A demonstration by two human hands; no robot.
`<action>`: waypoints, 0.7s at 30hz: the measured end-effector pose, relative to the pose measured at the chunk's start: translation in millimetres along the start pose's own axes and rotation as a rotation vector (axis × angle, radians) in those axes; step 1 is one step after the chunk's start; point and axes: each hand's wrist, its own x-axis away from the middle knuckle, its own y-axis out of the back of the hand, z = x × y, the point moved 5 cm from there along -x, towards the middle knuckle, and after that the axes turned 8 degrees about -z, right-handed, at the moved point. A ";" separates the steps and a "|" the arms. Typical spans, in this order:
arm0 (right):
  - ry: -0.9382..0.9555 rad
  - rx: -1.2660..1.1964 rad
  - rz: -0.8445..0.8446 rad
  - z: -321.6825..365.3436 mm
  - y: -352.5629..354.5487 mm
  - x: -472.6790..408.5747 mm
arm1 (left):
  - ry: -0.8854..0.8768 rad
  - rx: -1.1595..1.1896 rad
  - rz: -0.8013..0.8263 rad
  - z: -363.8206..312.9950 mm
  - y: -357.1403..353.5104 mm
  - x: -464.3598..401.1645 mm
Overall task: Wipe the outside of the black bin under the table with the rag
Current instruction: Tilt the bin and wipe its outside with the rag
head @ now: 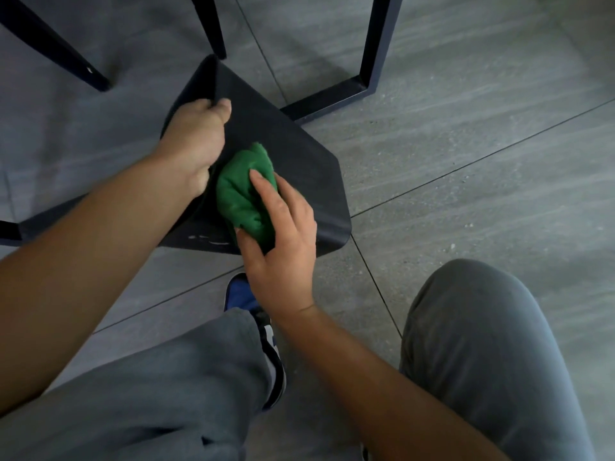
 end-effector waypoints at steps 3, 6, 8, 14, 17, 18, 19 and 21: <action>0.002 0.035 -0.036 -4.5 1.8 -18.7 | 0.221 0.277 0.222 -3.2 -7.3 10.5; -0.033 0.059 -0.070 -13.6 2.1 -52.6 | 0.024 0.177 0.387 -12.5 -2.1 21.3; -0.053 0.058 -0.090 -20.0 1.4 -75.1 | -0.250 0.014 0.417 -20.8 8.8 29.1; -0.129 0.035 -0.042 -43.7 -3.8 -105.0 | -0.579 -0.296 0.305 15.2 13.4 30.0; -0.126 0.036 -0.044 -41.6 -6.2 -109.8 | -0.625 -0.286 0.217 18.1 12.1 32.4; -0.128 0.021 -0.047 -39.4 -6.0 -112.0 | -0.636 -0.264 0.195 13.4 12.4 34.7; -0.134 0.002 -0.046 -37.2 -4.3 -114.4 | -0.640 -0.224 0.174 8.6 13.6 35.9; -0.164 -0.039 -0.050 -36.0 5.1 -120.5 | -0.654 -0.148 0.135 1.9 18.8 34.1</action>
